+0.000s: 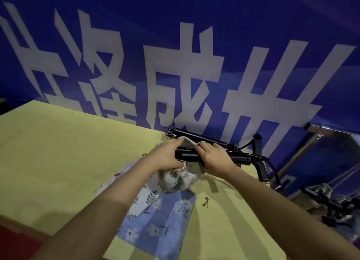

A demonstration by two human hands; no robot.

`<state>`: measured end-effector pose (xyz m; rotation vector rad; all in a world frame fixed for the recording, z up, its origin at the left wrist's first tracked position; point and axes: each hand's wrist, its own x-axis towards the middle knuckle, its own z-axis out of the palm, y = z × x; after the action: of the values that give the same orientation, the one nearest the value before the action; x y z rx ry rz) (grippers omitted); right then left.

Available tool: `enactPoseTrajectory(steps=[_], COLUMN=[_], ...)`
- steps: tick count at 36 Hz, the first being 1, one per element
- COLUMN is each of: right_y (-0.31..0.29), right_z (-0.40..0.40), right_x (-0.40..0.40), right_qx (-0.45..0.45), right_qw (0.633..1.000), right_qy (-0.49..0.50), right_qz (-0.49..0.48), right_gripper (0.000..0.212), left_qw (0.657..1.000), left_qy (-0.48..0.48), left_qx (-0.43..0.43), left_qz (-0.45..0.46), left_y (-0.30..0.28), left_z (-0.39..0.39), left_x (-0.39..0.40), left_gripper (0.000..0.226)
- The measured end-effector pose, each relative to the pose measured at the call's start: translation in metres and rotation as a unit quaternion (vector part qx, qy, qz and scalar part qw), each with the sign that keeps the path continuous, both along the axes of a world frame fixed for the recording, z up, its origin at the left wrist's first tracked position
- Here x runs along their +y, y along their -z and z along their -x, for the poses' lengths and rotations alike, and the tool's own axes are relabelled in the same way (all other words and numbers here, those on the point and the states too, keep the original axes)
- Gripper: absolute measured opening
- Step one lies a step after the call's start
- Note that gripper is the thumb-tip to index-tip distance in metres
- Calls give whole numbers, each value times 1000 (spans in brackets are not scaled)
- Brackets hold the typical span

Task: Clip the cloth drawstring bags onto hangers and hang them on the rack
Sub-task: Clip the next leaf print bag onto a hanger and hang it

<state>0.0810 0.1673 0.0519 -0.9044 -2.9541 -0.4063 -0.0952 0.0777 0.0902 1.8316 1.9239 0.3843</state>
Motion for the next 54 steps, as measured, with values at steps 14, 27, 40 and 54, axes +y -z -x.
enactPoseTrajectory(steps=[14, 27, 40, 54], right_y=[-14, 10, -12, -50], right_z=[-3, -8, 21, 16], right_x=[-7, -23, -16, -29], right_qx=[177, 279, 281, 517], right_qw=[957, 941, 880, 637], right_qy=[-85, 93, 168, 63], right_qz=[-216, 166, 344, 568], right_gripper=[40, 43, 18, 3], left_qw=[965, 949, 922, 913], left_qy=[-90, -216, -223, -243], left_qx=[188, -64, -183, -226], left_qz=[-157, -221, -259, -238], left_y=[20, 23, 24, 41], left_z=[-26, -15, -5, -7], left_x=[8, -1, -20, -17], left_gripper=[44, 34, 39, 39])
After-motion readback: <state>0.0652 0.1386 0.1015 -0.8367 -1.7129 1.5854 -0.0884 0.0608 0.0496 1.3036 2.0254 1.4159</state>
